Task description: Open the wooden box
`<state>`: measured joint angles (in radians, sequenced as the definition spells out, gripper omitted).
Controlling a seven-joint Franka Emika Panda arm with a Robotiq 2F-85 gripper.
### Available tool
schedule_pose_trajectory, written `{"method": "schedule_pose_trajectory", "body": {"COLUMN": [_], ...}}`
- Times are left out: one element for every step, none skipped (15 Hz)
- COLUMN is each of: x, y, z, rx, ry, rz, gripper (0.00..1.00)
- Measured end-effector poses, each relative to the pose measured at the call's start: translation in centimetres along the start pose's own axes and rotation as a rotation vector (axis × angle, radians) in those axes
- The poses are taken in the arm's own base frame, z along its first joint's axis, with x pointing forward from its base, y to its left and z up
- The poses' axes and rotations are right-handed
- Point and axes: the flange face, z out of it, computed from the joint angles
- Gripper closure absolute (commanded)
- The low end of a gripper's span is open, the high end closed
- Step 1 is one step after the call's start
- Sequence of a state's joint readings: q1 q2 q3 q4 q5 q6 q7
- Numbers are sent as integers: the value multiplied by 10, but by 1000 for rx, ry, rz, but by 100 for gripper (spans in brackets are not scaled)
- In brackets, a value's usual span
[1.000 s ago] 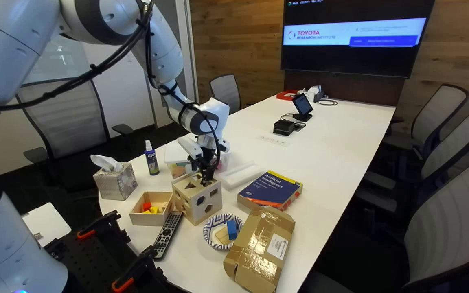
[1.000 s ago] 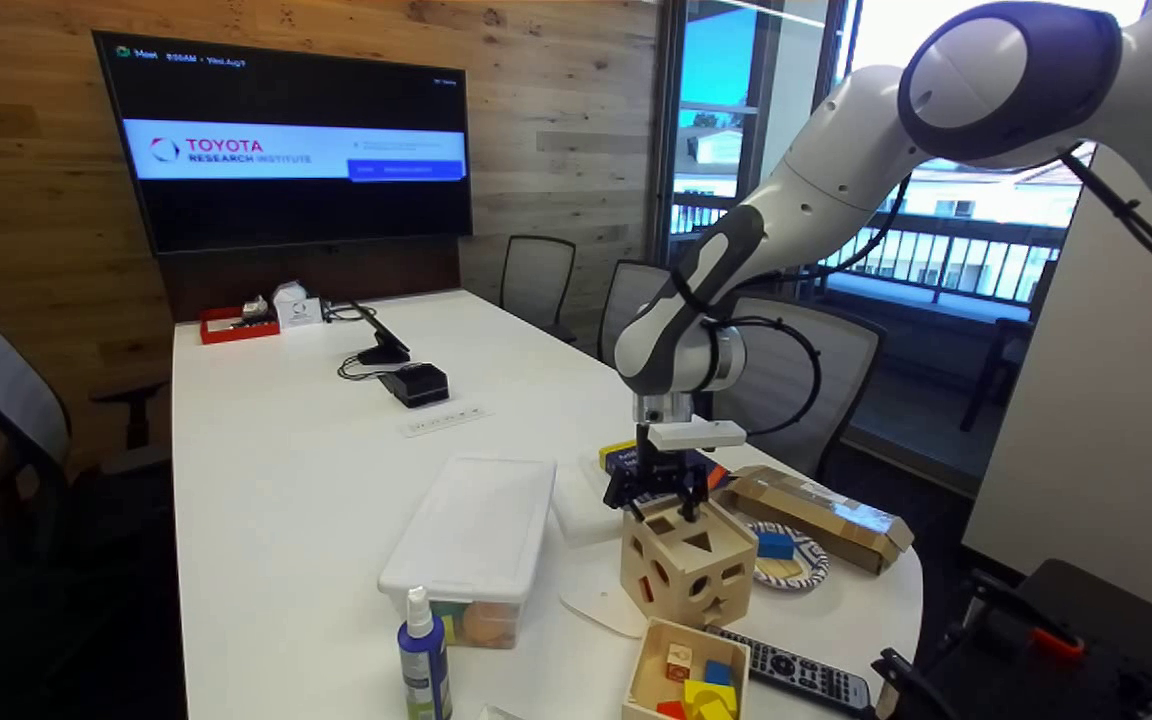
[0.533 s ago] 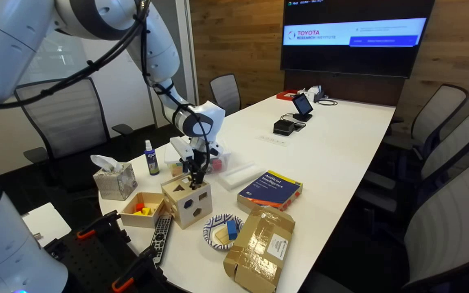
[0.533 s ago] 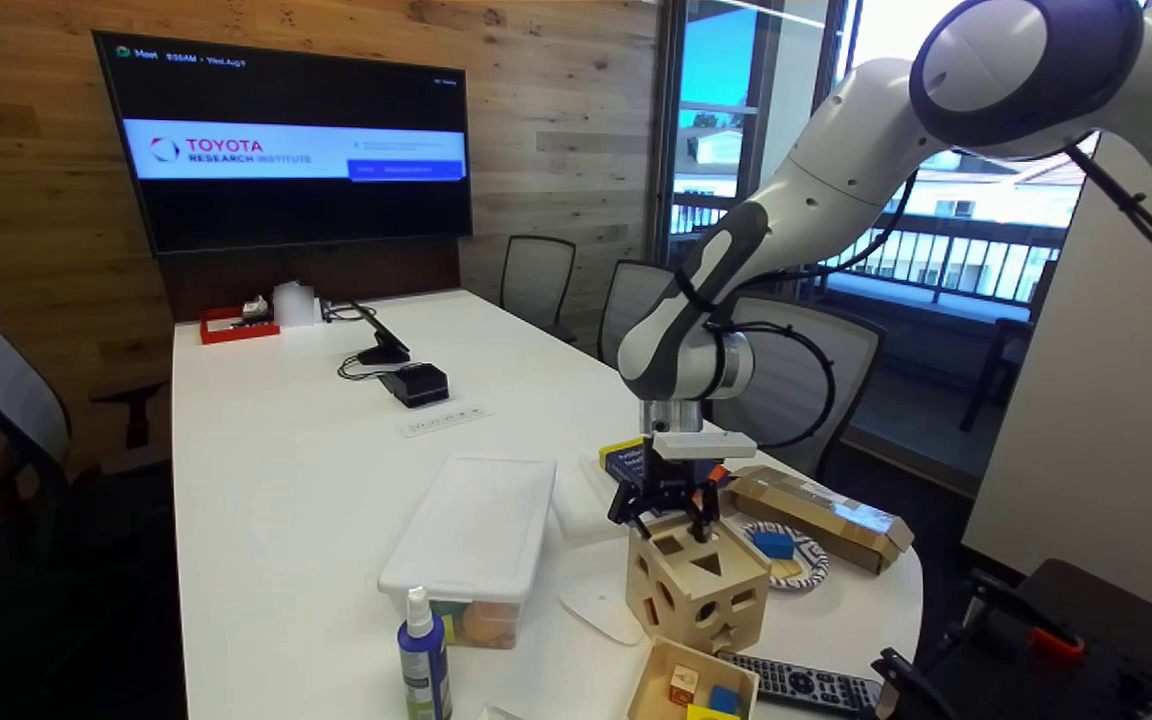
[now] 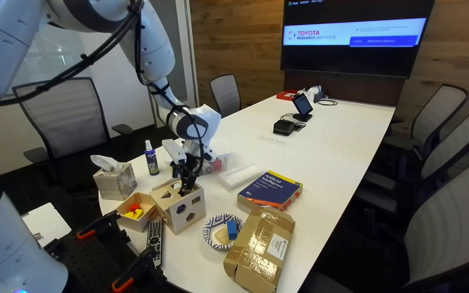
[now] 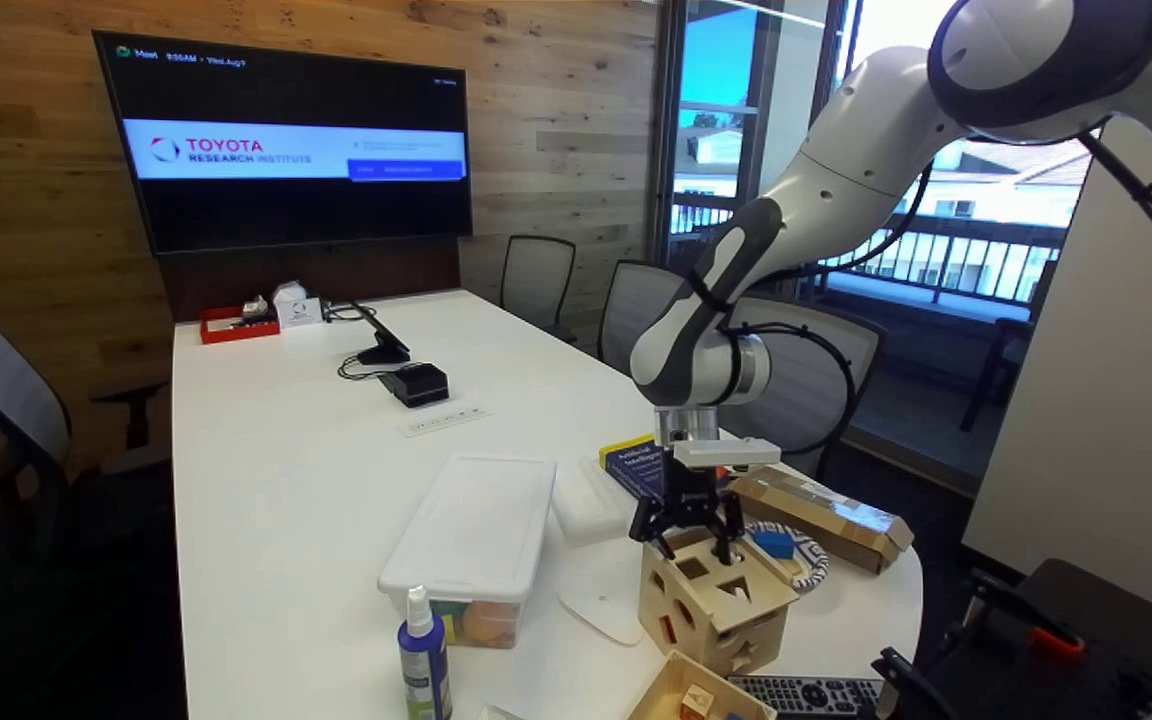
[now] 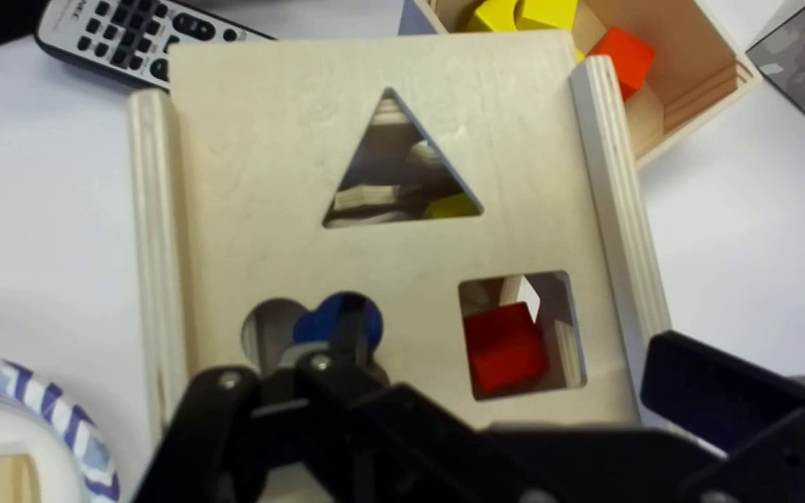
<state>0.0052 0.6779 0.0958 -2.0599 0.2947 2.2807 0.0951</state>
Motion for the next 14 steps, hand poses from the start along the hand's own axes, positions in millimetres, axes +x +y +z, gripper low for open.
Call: {"method": "schedule_pose_trajectory", "body": {"x": [-1, -2, -3, -4, -6, -7, -8, -9, -10, -11, -12, -13, -14, -15], "y": [2, 4, 6, 7, 9, 10, 11, 11, 11, 11, 11, 11, 11, 11], "z": [0, 1, 1, 2, 3, 4, 6, 8, 9, 11, 12, 13, 15, 17], "rx": [0, 1, 2, 3, 3, 3, 3, 3, 2, 2, 2, 2, 3, 3], "ry": [-11, -23, -36, -49, -64, -79, -94, -106, -116, -124, -131, -138, -147, -156], "rz": [-11, -18, -28, -37, -45, -54, -57, -58, -59, -62, -72, -79, -87, -96], "gripper": [0, 0, 0, 0, 0, 0, 0, 0, 0, 0, 0, 0, 0, 0]}}
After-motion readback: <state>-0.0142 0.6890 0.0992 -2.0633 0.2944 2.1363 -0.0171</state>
